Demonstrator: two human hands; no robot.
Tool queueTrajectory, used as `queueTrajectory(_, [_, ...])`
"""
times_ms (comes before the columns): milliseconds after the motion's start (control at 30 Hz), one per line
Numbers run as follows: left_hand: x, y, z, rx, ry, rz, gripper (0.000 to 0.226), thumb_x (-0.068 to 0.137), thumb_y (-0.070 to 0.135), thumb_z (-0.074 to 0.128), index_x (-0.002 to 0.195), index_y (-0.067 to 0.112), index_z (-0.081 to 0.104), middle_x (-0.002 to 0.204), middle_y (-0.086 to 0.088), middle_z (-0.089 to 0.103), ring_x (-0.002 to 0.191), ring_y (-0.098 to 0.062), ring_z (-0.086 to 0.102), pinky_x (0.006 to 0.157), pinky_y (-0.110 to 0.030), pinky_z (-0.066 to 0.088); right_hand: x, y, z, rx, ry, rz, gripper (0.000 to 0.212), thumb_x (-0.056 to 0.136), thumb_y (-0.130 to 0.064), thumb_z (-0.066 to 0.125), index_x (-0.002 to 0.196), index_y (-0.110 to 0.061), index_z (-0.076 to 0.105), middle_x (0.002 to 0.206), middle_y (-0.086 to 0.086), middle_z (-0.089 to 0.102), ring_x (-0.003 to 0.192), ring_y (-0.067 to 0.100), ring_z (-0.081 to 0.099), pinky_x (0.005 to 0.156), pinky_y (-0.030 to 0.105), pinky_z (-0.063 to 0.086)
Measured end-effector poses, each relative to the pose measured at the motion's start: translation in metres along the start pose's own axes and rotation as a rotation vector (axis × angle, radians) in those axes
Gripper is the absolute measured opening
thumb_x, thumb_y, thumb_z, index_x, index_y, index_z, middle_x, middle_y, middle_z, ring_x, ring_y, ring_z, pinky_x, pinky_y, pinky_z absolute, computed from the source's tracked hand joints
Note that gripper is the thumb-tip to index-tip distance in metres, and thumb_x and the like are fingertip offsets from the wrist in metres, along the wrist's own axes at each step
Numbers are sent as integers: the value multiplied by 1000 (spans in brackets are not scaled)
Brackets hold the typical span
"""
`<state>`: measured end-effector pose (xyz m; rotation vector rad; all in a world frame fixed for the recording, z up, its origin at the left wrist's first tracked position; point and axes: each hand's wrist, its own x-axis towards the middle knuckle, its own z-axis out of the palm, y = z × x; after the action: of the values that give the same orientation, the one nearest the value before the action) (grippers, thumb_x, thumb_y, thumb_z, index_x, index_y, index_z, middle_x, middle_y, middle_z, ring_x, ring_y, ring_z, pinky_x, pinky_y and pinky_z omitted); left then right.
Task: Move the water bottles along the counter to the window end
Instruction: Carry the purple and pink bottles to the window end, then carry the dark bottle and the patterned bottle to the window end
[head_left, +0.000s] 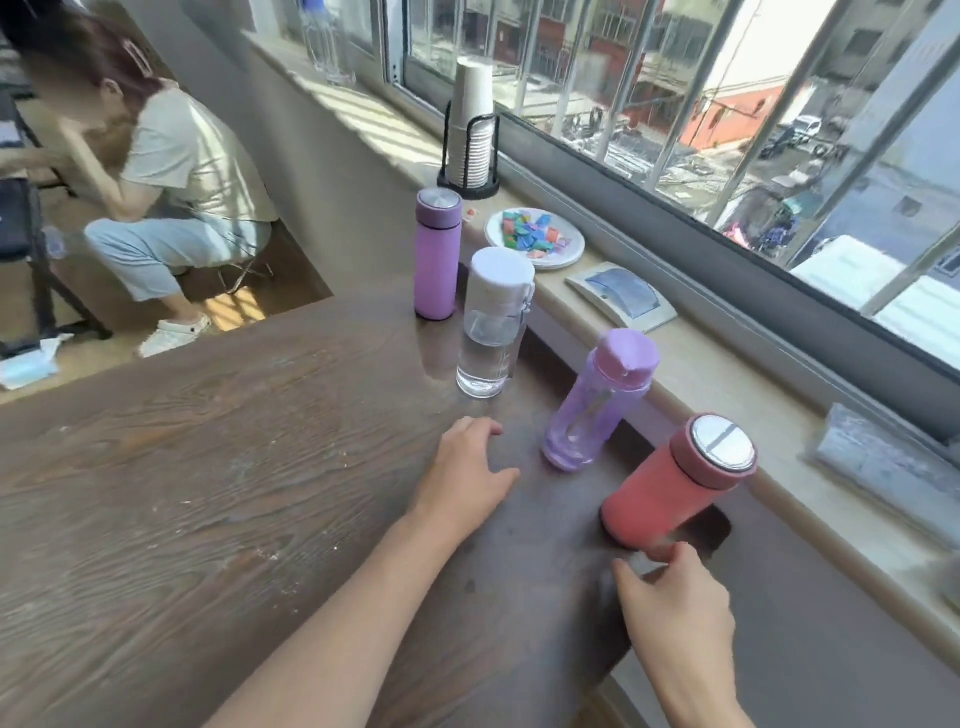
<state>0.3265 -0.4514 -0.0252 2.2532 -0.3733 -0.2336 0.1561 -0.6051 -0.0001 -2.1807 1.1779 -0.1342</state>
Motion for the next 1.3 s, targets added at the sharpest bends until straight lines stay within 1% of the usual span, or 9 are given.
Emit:
queueTrajectory(133, [-28, -41, -46, 25, 67, -20, 42, 87, 23, 81, 127, 15, 72, 125, -3, 67, 118, -22, 65, 104, -37, 50, -27, -31, 22, -73, -47, -115, 21, 85, -24, 79, 101, -17, 68, 89, 5, 71, 96, 32, 68, 75, 33, 40])
queueTrajectory(300, [-80, -94, -115, 52, 155, -122, 21, 90, 20, 74, 111, 16, 77, 106, -3, 72, 95, -27, 71, 93, -38, 56, -63, -89, 73, -166, -301, -411, 17, 84, -9, 75, 99, -15, 73, 83, -3, 67, 75, 16, 64, 74, 30, 45])
queueTrajectory(467, [-158, -157, -197, 156, 203, -350, 17, 92, 37, 64, 107, 35, 73, 82, 17, 69, 80, -9, 67, 78, -29, 55, -113, -161, 134, -326, -576, -722, 13, 91, -25, 65, 103, -24, 69, 94, -10, 64, 88, 15, 64, 77, 29, 46])
queueTrajectory(567, [-211, -191, -246, 202, 240, -496, 14, 92, 42, 62, 102, 39, 70, 76, 23, 69, 65, 1, 58, 67, -27, 47, -153, -208, 170, -457, -749, -841, 17, 95, -35, 58, 106, -25, 67, 104, -2, 69, 98, 22, 68, 85, 34, 53])
queueTrajectory(733, [-293, -233, -308, 249, 364, -718, 10, 92, 45, 59, 99, 43, 66, 80, 24, 71, 75, -1, 61, 64, -27, 45, -223, -268, 225, -596, -867, -1046, 24, 96, -37, 54, 105, -19, 68, 109, 7, 74, 104, 33, 68, 89, 38, 56])
queueTrajectory(833, [-336, -249, -327, 223, 453, -827, 10, 92, 43, 62, 99, 41, 69, 82, 23, 73, 77, -5, 65, 71, -32, 53, -260, -294, 256, -614, -919, -1108, 22, 96, -36, 55, 102, -19, 67, 109, 8, 73, 103, 35, 68, 88, 38, 56])
queueTrajectory(1033, [-409, -270, -337, 173, 604, -1004, 8, 91, 44, 63, 95, 42, 69, 78, 23, 72, 77, -3, 69, 71, -31, 56, -330, -329, 308, -595, -1007, -1260, 22, 97, -28, 53, 75, -30, 48, 99, 10, 70, 96, 38, 66, 82, 39, 55])
queueTrajectory(1133, [-439, -280, -335, 116, 691, -1089, 6, 91, 43, 65, 92, 42, 71, 77, 22, 72, 74, -3, 69, 72, -33, 60, -364, -345, 330, -581, -1025, -1305, 11, 94, -27, 53, 89, -23, 62, 102, 11, 71, 94, 38, 68, 82, 41, 58])
queueTrajectory(1300, [-480, -293, -333, 67, 879, -1233, 14, 92, 38, 71, 80, 43, 65, 74, 20, 72, 76, -6, 70, 75, -35, 60, -407, -367, 361, -561, -1034, -1323, 22, 95, -28, 59, 109, -14, 69, 114, 11, 70, 105, 34, 66, 90, 41, 56])
